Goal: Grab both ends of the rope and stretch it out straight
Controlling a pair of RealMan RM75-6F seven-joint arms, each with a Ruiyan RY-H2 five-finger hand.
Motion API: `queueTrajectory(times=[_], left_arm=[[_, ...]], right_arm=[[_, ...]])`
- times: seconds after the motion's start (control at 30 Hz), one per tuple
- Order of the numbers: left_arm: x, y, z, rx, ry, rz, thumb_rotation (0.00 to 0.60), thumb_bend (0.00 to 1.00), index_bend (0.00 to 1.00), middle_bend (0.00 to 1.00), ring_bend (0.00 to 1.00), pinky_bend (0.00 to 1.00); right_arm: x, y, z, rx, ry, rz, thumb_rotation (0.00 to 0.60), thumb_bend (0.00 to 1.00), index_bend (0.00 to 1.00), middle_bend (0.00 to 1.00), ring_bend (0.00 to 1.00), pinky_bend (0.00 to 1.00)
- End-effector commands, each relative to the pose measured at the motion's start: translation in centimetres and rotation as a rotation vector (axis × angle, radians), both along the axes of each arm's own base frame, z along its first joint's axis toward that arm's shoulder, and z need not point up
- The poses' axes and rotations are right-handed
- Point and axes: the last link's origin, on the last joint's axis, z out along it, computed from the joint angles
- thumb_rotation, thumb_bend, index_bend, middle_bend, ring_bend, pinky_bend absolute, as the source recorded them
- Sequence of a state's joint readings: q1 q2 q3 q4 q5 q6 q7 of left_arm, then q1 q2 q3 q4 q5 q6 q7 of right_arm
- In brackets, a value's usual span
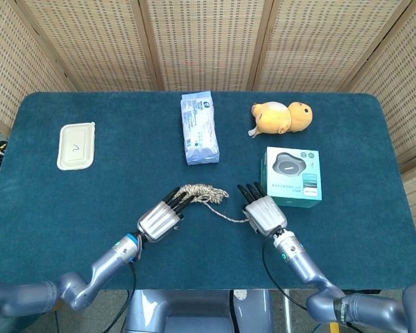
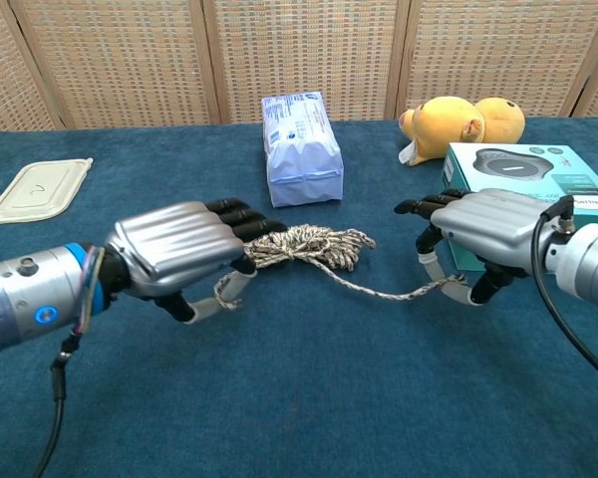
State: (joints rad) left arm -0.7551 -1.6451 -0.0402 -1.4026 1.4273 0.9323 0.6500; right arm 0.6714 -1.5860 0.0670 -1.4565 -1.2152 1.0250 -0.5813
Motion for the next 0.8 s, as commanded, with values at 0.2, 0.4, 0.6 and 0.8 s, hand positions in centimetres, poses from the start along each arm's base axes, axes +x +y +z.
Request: queueTrajectory(times=[0.2,0.4,0.6,0.8], left_arm=[[-6.1,2.0,7.5,0.131,-0.045,0.147,0.600,0.49,0.65,0.00,0.00,0.00],[-9.2,2.8,10.2,0.183,-0.070,0.213,0.600,0.49,0.65,0.00,0.00,0.00],[-14.0,3.1,13.4,0.235,-0.122,0.319,0.600,0.49,0.65,0.00,0.00,0.00],[-16.4,2.8,14.3,0.251,-0.137,0.355,0.600,0.49,0.65,0.00,0.00,0.00]], right_arm=[[-0.8,-0.6,2.7,-0.090,0.022,0.014,0.600,0.46,0.65,0.01,0.00,0.00],[-1.8,-0.9,4.8,-0.147,0.044,-0.003,0.600,0.46,0.65,0.01,0.00,0.00],[-4.2,-0.9,8.7,-0.240,0.094,-0.051,0.600,0.46,0.65,0.01,0.00,0.00],[-5.5,-0.4,10.4,-0.268,0.118,-0.068,0.600,0.46,0.65,0.01,0.00,0.00]])
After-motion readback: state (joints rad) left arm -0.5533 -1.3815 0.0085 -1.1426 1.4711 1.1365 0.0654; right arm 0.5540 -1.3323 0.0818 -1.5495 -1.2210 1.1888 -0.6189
